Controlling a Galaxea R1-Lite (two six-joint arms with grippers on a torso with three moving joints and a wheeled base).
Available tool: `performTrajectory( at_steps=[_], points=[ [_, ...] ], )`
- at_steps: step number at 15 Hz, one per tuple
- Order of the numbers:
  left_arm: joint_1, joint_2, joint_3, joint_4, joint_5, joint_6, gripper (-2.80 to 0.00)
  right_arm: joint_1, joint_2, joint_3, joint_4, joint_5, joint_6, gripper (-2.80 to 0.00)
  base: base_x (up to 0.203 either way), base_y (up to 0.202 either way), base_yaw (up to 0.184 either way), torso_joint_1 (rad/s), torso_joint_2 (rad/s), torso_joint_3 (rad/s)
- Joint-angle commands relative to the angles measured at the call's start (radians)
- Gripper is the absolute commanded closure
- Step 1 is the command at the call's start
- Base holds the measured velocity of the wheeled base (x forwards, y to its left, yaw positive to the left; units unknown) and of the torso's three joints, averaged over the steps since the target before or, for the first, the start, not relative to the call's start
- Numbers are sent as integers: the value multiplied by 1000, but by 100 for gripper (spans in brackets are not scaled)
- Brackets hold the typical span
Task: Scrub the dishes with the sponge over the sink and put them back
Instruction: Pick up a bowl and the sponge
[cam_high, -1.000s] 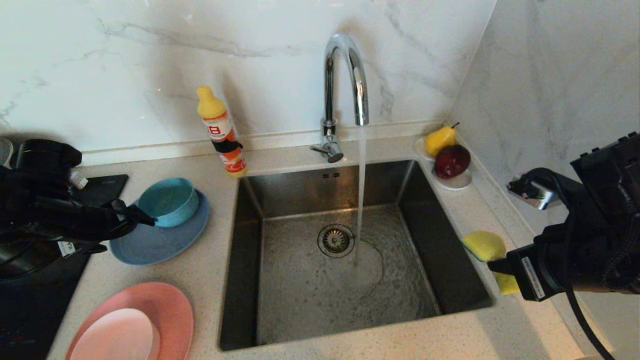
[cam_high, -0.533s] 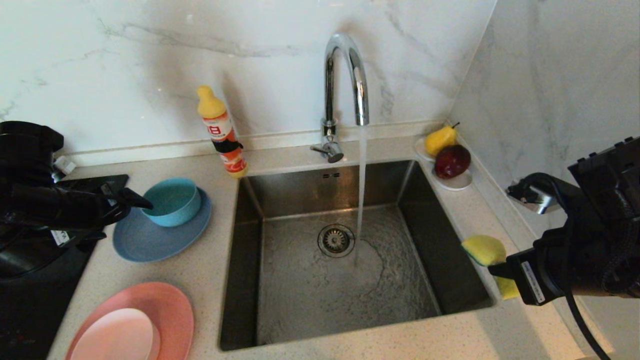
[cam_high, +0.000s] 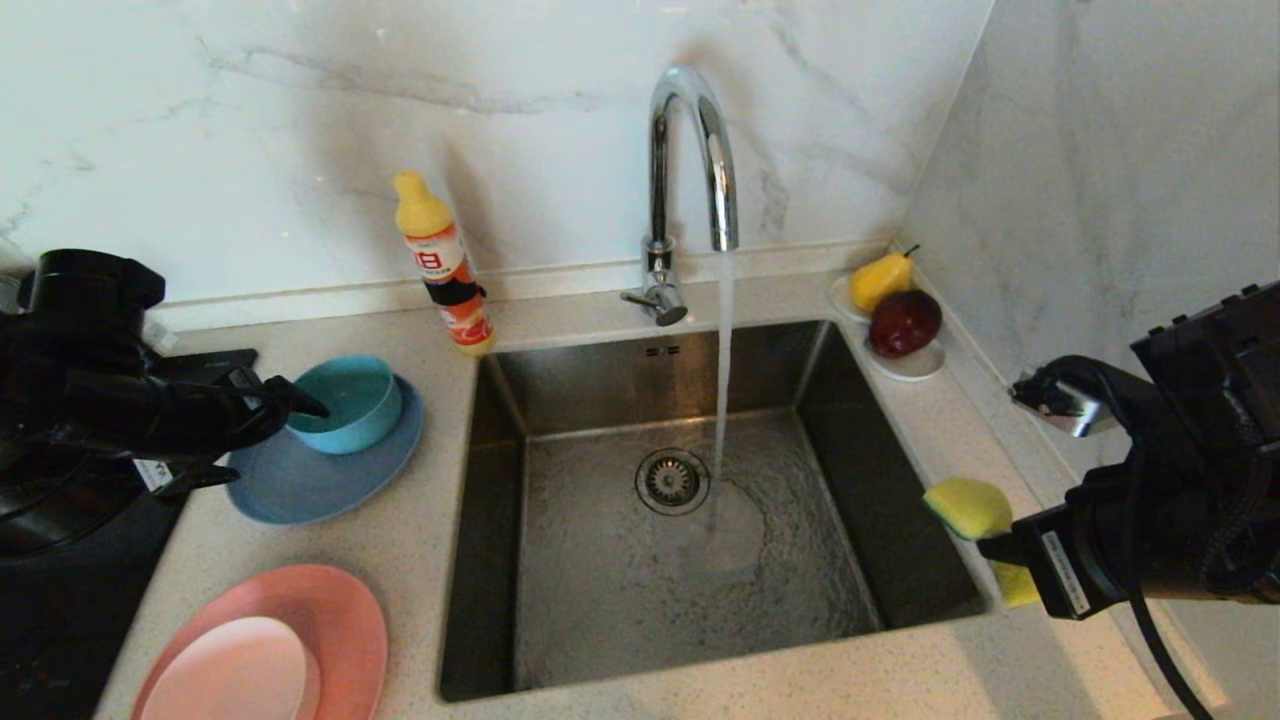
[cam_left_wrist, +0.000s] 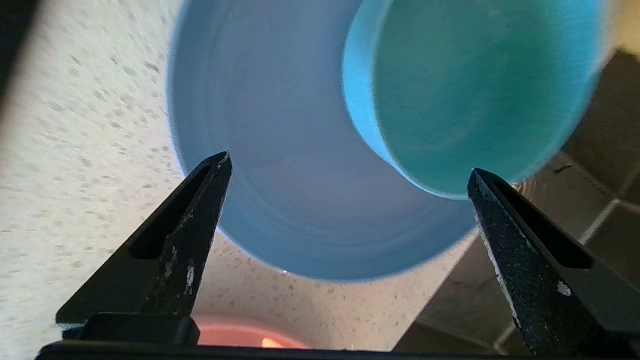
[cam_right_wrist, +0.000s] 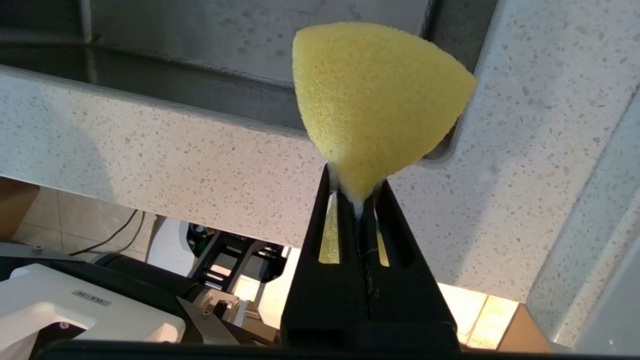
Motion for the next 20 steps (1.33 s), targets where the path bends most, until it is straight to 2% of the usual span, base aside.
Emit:
performTrajectory(
  at_steps=[1,5,9,13,15,20],
  points=[
    [-10,41,-2,-14,2,-12,-280,-1,2,4,1,0,0,0,0,0,0,0,0,0],
    [-11,59,0,-37,8,-15,-280,-3,7,12,-6,-2,0,0,0,0,0,0,0,0],
    [-9,101,-7,-49,95,-10,-280,-4,20,46,-51,-3,-1,0,0,0,0,0,0,0],
    [-9,94,-9,-61,99,4,-280,-3,29,46,-92,-3,-3,0,0,0,0,0,0,0],
    [-6,81,-7,-55,99,42,-280,-3,33,43,-94,-2,-2,0,0,0,0,0,0,0],
    [27,76,1,-53,102,75,-280,-4,23,42,-92,-3,-1,0,0,0,0,0,0,0]
  ],
)
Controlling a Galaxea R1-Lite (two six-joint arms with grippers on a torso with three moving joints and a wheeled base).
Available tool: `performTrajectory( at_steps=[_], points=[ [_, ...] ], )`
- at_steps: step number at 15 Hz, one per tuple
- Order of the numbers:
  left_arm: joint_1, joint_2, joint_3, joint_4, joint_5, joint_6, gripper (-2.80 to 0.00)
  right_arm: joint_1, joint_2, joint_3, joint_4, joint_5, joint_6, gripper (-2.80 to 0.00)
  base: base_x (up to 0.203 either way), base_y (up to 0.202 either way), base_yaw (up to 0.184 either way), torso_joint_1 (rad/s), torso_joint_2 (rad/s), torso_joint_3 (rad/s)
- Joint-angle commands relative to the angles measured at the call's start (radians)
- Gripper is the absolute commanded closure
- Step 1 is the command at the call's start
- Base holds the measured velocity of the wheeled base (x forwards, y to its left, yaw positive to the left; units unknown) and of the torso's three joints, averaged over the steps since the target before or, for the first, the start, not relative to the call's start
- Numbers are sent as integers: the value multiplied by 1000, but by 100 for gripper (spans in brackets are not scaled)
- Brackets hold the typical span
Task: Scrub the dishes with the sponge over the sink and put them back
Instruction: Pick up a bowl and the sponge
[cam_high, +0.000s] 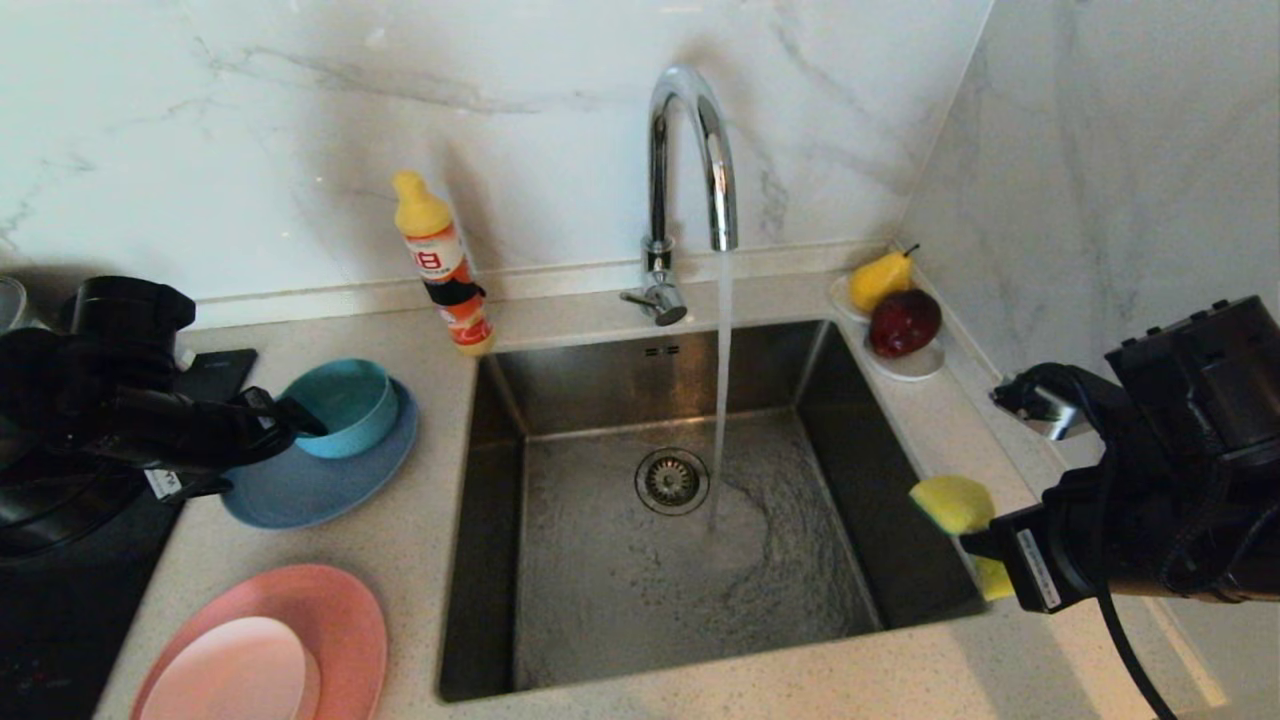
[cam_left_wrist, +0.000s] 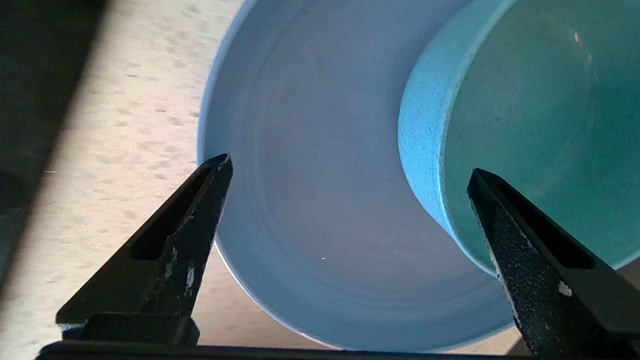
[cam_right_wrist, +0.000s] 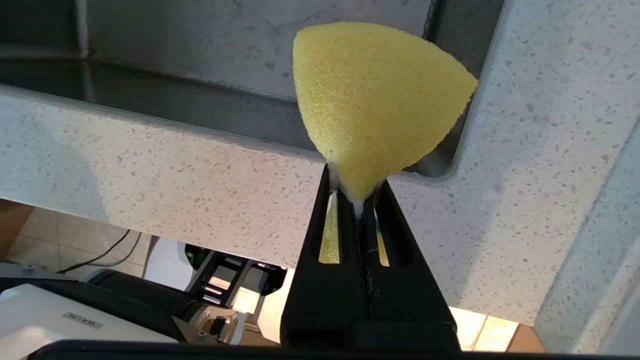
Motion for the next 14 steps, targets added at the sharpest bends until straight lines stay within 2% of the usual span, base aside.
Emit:
performTrajectory(
  at_steps=[1,7,14],
  points=[
    [20,-5,5,2,0,2,-280,1,-5,-2,2,-1,1,0,0,0,0,0,0,0],
    [81,-4,7,2,-2,43,-280,4,-4,-18,5,-2,1,0,0,0,0,0,0,0],
    [86,-4,37,2,-3,46,-280,5,6,-32,4,-1,1,0,0,0,0,0,0,0]
  ],
)
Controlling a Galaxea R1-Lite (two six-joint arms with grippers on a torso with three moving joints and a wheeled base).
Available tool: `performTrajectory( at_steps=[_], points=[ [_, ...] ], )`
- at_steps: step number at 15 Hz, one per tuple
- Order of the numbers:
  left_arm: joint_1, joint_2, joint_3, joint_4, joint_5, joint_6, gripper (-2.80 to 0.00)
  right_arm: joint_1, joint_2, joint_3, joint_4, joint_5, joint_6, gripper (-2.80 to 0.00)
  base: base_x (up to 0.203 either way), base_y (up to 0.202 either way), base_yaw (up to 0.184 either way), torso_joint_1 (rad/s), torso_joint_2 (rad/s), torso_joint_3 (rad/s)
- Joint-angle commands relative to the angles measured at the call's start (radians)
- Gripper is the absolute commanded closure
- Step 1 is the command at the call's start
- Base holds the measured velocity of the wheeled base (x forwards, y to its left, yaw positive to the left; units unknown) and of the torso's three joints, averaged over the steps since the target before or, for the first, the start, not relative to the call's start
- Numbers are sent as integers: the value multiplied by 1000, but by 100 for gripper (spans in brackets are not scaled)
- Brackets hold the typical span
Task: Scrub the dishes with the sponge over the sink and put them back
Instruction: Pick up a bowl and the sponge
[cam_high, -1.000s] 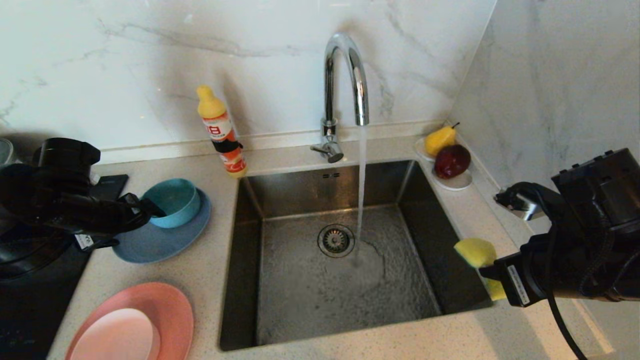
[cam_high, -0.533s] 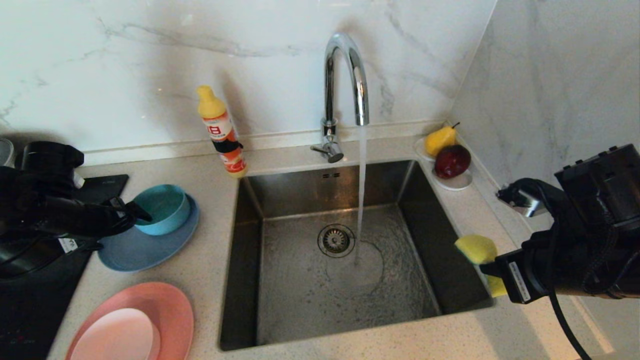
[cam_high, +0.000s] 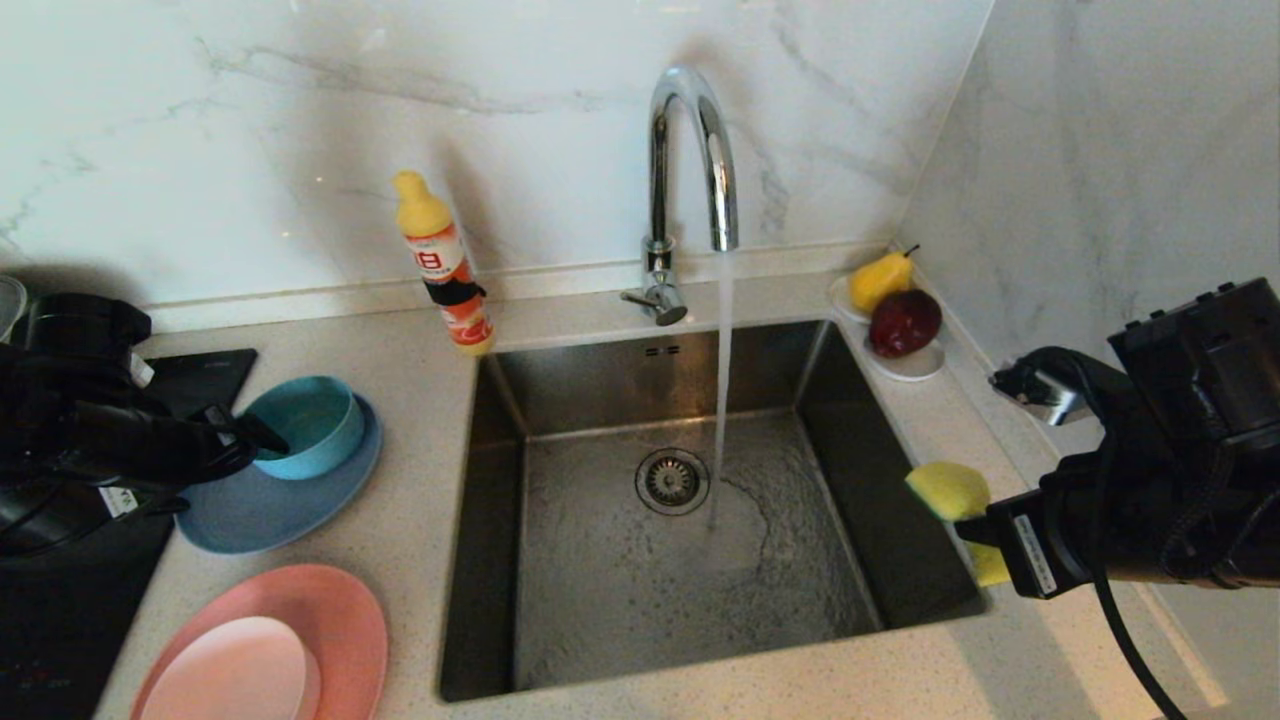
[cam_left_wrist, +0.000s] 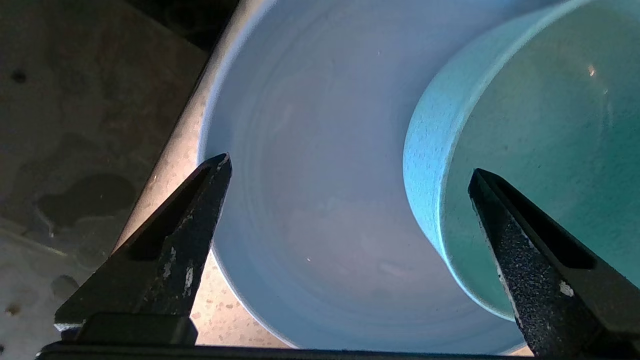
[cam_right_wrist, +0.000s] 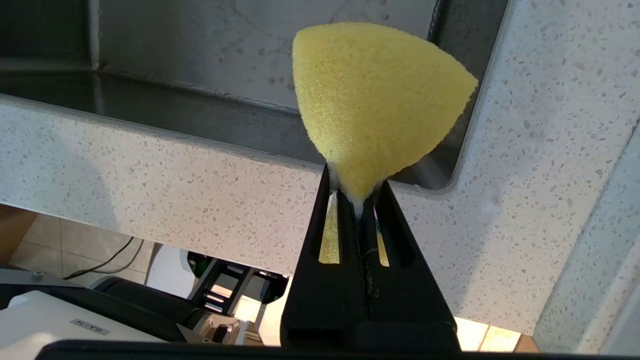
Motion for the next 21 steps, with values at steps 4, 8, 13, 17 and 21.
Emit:
performTrajectory(
  at_steps=[4,8,13,17,21],
  points=[
    [0,-3,-4,0,-1,-6,0,0,0,-3,3,-2,1,0,0,0,0,0,0,0],
    [1,-6,-1,-3,0,-7,0,-3,0,-1,3,-1,1,0,0,0,0,0,0,0],
    [11,-11,2,0,2,0,0,-5,-9,0,3,-1,1,0,0,0,0,0,0,0],
    [28,-6,9,0,0,12,0,-5,-6,10,3,1,3,0,0,0,0,0,0,0],
    [35,-52,-5,2,-4,2,0,-5,-2,3,2,0,1,0,0,0,0,0,0,0]
  ],
)
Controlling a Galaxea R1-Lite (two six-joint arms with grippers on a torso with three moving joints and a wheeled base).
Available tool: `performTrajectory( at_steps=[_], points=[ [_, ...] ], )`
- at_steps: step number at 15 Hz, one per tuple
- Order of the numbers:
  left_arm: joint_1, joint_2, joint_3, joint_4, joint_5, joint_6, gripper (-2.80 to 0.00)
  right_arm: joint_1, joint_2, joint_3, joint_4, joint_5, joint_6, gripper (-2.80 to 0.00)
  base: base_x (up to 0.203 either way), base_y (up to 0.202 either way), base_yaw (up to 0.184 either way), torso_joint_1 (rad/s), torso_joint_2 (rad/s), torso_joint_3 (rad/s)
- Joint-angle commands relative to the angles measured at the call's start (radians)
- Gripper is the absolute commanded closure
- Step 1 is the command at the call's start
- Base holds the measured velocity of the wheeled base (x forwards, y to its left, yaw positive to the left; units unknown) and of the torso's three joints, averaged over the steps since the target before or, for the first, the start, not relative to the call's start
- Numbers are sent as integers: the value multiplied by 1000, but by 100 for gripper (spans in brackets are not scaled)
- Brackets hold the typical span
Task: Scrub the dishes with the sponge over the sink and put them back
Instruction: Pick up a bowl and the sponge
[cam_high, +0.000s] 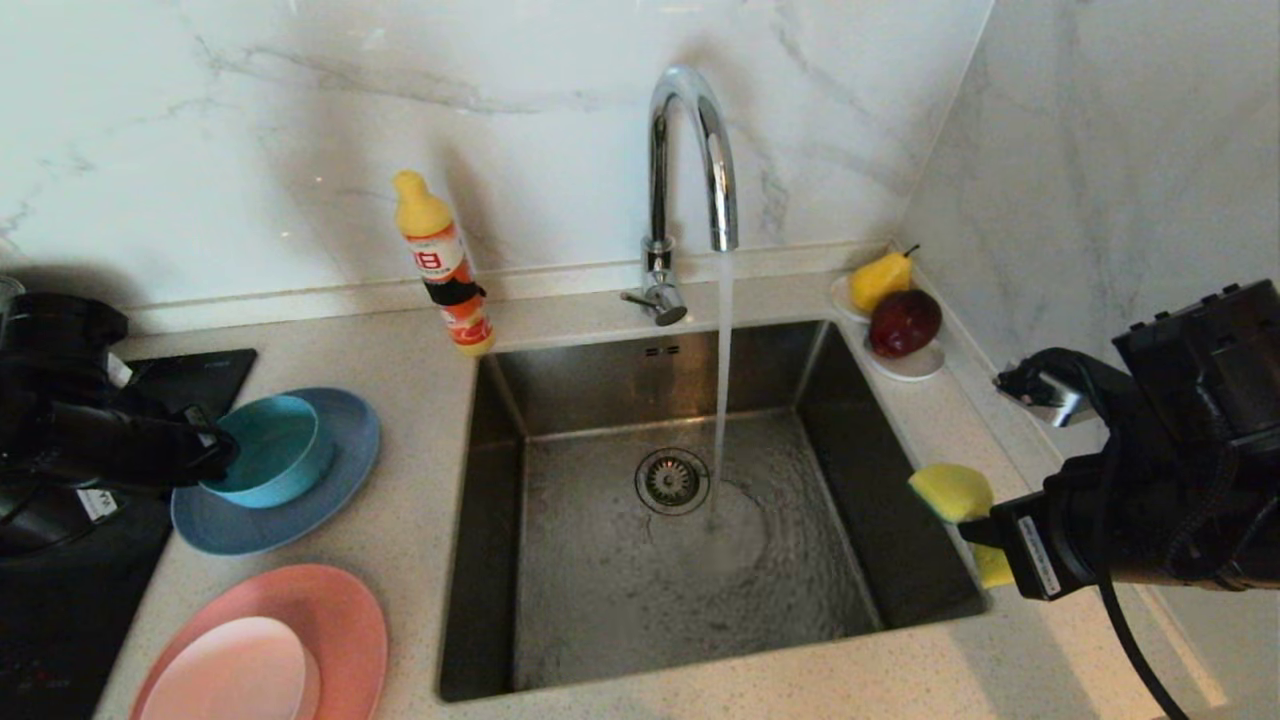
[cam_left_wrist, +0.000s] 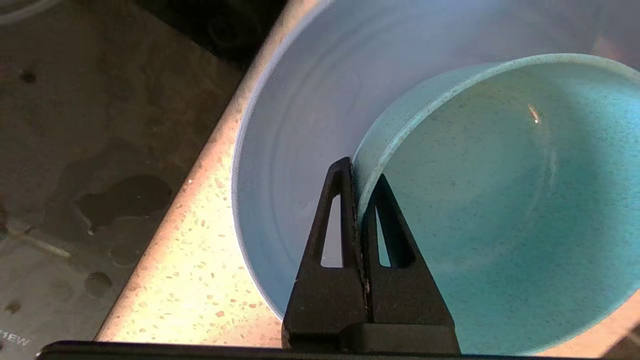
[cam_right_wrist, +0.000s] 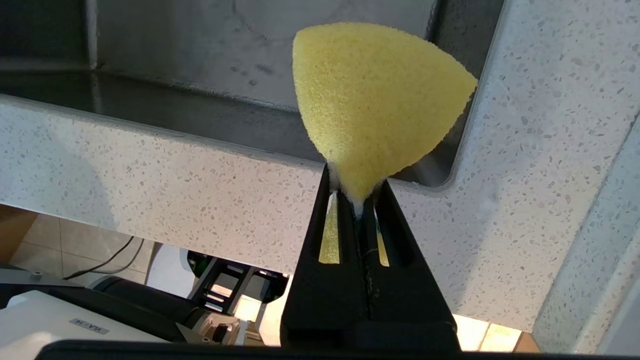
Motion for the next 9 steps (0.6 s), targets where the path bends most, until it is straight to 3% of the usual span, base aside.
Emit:
performTrajectory(
  at_steps=[1,9],
  points=[
    [1,-53,-11,4,-2,-11,0,0,3,-4,1,-1,1,0,0,0,0,0,0,0],
    [0,-301,-102,151,-7,-25,0,6,-14,4,5,-2,1,0,0,0,0,0,0,0]
  ],
)
